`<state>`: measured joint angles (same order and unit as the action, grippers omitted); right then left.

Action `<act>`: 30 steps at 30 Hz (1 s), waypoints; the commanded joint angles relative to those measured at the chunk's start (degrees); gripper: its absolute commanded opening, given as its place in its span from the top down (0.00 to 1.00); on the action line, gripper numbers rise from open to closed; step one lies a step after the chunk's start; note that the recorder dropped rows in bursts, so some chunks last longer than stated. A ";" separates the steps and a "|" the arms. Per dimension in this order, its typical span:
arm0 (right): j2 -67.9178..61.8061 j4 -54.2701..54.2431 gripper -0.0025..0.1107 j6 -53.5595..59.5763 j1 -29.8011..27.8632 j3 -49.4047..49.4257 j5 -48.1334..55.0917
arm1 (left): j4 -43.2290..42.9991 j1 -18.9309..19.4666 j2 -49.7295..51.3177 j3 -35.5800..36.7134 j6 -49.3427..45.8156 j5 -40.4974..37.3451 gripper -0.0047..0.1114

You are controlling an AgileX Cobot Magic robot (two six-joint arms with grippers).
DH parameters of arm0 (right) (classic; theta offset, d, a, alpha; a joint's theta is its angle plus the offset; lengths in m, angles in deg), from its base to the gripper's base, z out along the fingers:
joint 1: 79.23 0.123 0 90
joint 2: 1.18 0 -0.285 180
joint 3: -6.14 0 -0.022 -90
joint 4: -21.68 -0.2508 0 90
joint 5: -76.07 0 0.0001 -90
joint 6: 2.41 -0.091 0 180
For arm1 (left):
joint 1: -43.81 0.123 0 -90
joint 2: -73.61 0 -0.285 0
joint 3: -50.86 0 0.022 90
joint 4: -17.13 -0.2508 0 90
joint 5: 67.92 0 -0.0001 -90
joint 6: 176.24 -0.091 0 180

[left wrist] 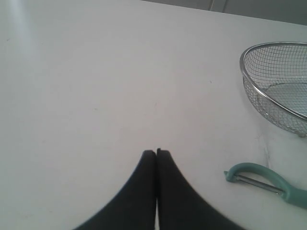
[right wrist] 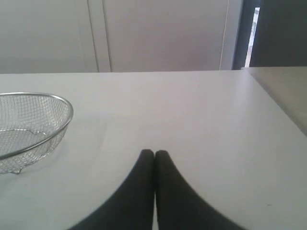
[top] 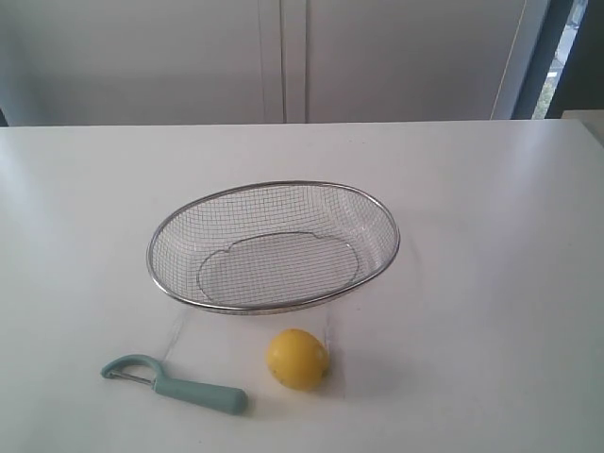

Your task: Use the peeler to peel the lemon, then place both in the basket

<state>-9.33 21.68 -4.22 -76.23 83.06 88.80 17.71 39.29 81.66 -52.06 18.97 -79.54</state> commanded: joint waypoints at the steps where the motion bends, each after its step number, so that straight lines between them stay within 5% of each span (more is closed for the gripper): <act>1: 0.36 0.47 0.98 0.61 -0.17 0.30 -3.52 | 0.27 -0.17 -0.26 0.15 -0.20 0.05 0.96; 30: 0.36 0.47 0.98 0.13 -0.17 0.30 -18.88 | 0.27 -0.17 -0.26 0.15 -0.20 0.05 0.96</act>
<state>-9.33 21.68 -4.22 -76.23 83.06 73.14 17.71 39.29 81.66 -52.06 18.97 -79.54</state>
